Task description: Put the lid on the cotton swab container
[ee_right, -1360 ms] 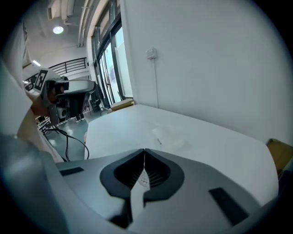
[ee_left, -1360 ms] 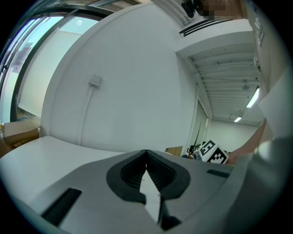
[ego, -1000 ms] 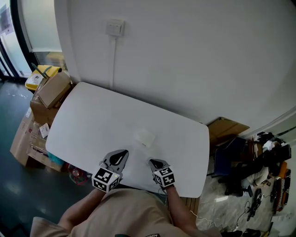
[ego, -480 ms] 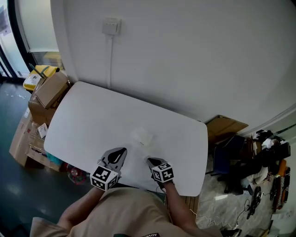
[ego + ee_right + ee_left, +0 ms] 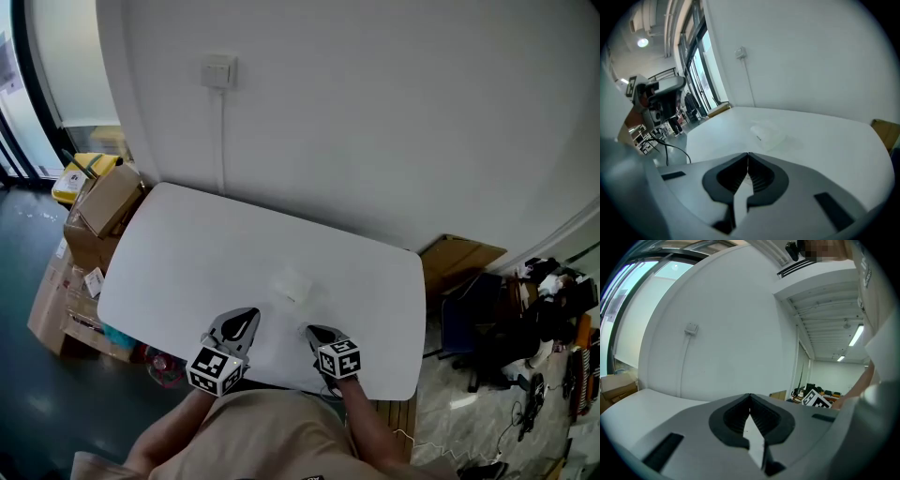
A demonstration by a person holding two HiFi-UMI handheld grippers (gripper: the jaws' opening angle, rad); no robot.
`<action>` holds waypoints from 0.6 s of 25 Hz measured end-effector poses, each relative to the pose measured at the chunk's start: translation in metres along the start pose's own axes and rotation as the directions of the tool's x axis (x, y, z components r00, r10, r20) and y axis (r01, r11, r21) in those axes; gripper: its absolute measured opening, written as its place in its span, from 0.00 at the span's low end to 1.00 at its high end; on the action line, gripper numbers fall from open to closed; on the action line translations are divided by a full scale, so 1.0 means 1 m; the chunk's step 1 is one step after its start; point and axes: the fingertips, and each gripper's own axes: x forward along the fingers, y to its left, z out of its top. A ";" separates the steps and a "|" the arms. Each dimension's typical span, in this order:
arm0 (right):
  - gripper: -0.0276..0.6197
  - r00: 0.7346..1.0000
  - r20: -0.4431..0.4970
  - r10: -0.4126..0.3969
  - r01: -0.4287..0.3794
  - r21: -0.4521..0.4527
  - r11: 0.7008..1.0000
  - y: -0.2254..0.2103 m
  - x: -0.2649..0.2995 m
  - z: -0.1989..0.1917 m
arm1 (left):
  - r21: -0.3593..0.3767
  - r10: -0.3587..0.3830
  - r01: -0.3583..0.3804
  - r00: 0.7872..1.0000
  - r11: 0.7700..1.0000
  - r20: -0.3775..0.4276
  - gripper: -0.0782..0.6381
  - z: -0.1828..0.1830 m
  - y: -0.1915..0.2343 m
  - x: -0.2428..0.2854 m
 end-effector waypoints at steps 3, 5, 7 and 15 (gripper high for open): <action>0.07 0.996 0.091 0.019 -0.017 -0.022 1.000 0.008 -0.018 0.020 | 0.012 -0.001 0.001 1.000 1.000 0.009 0.13 0.007 0.003 -0.001; 0.07 0.987 0.159 0.018 -0.012 -0.040 0.999 0.011 -0.034 0.039 | 0.029 -0.001 0.001 1.000 1.000 0.013 0.13 0.012 0.004 0.000; 0.07 0.970 0.241 0.023 -0.012 -0.045 0.999 0.015 -0.054 0.063 | 0.040 -0.005 0.004 1.000 0.999 0.020 0.13 0.018 0.004 0.001; 0.07 0.867 0.494 0.059 0.012 -0.140 0.990 0.037 -0.125 0.155 | 0.100 -0.060 0.055 0.997 0.993 0.050 0.13 0.051 -0.005 0.020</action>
